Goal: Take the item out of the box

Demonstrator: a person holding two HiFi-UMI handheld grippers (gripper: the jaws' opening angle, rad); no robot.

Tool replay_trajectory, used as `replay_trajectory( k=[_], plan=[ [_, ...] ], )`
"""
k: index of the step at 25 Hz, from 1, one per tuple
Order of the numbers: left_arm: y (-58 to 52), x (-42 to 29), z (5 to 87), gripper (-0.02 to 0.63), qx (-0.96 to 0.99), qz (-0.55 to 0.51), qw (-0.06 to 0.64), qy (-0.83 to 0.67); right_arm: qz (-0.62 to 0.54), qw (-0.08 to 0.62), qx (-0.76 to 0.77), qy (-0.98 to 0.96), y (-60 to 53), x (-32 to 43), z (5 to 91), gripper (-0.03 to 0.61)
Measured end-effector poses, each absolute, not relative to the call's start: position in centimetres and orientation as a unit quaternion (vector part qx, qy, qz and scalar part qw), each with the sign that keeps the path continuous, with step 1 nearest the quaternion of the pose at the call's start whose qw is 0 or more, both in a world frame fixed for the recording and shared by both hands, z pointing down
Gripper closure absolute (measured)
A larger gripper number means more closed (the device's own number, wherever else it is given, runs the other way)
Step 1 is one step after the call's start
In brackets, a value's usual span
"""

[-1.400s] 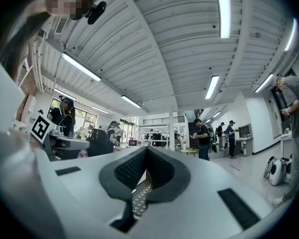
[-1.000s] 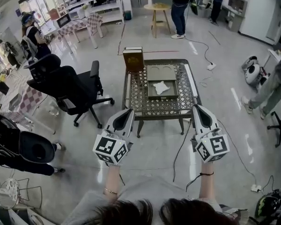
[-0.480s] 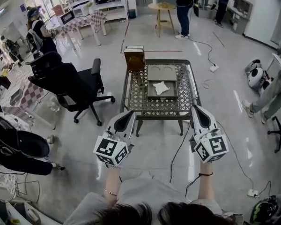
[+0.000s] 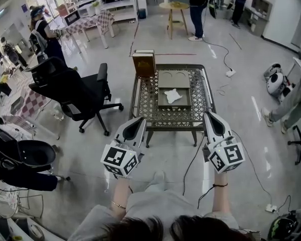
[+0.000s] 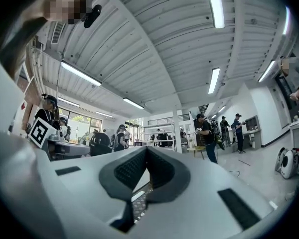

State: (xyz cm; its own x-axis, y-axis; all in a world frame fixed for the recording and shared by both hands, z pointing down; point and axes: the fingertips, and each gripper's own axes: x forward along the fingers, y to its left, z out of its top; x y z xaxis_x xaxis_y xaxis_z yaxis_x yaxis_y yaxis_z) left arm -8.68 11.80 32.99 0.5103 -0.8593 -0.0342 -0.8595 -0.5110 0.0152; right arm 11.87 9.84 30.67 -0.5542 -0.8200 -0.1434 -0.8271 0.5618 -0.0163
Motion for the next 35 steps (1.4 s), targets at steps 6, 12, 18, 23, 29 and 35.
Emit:
replay_trajectory(
  k=[6, 12, 18, 23, 29, 35],
  plan=[
    [8.1, -9.2, 33.0, 0.597, -0.872, 0.02, 0.006, 0.49, 0.028, 0.071, -0.472, 0.878, 6.6, 11.7, 31.0, 0.558],
    [4.3, -9.6, 33.4, 0.597, -0.878, 0.019, 0.001, 0.479, 0.025, 0.07, -0.485, 0.871, 3.3, 11.5, 31.4, 0.557],
    [0.8, -10.3, 33.4, 0.597, -0.887, 0.018, -0.002, 0.461, 0.019, 0.07, -0.496, 0.866, 0.2, 10.5, 31.5, 0.557],
    [-1.4, -11.2, 33.7, 0.597, -0.891, 0.019, -0.002, 0.453, 0.02, 0.067, -0.502, 0.862, -1.8, 9.6, 31.9, 0.557],
    [-3.3, -12.0, 34.6, 0.597, -0.894, 0.013, -0.006, 0.447, 0.019, 0.062, -0.504, 0.861, -3.8, 8.8, 32.5, 0.557],
    [-4.7, -12.5, 35.6, 0.597, -0.892, 0.012, -0.019, 0.451, 0.008, 0.057, -0.504, 0.862, -5.5, 8.4, 33.4, 0.557]
  ],
)
